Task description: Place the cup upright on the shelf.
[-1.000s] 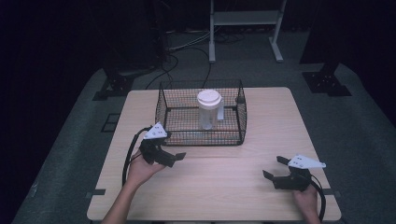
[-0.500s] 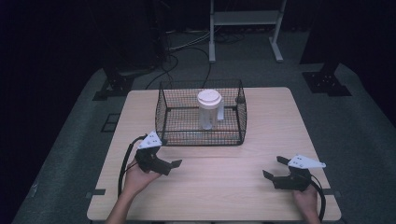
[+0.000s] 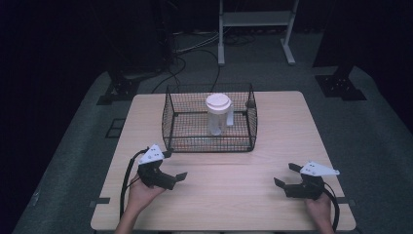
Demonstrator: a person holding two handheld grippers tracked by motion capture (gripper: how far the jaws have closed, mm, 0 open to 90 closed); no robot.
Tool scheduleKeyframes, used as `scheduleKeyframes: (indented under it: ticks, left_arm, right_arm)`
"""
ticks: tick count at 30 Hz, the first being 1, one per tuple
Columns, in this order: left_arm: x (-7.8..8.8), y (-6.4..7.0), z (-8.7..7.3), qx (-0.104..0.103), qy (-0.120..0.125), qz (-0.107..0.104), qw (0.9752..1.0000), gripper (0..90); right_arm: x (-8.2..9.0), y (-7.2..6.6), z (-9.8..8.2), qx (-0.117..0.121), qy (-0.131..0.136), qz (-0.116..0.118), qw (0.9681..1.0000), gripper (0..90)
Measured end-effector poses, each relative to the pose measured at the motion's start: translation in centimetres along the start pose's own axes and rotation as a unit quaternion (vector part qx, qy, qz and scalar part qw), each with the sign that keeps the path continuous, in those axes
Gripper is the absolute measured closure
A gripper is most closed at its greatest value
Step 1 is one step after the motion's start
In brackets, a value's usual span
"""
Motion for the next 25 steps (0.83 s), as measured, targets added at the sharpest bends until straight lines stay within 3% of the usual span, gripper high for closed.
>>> scheduleKeyframes:
  ticks: [3,10,13,18,25]
  left_arm:
    - [0.2,0.1,-0.6,0.014,0.009,-0.007,0.9998,0.0]
    - [0.9,0.8,-2.0,0.013,0.019,0.002,0.9997,0.0]
    - [1.1,1.0,-2.6,0.019,0.021,-0.003,0.9996,0.0]
    - [1.7,1.3,-3.5,0.015,0.02,0.009,0.9996,0.0]
    - [2.5,1.0,-4.7,0.04,0.044,0.01,0.9982,0.0]
  right_arm:
    - [0.0,0.0,0.0,0.0,0.0,0.0,1.0,12.9]
    - [0.0,0.0,0.0,0.001,0.0,0.0,1.0,12.9]
    - [0.0,0.0,0.0,0.002,-0.001,0.0,1.0,12.9]
    - [0.0,0.0,0.0,0.002,-0.001,0.0,1.0,12.9]
    - [0.0,0.0,0.0,0.0,0.001,0.0,1.0,12.9]
Point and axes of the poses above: each handheld gripper's, and its own axes: x roughly backward along the jaws, z roughly out of its top, y roughly to its right, the point moved 2 cm from there along -x, roughly forward along the jaws, and after that the axes turned 9 degrees about y, right-handed, at the moved point
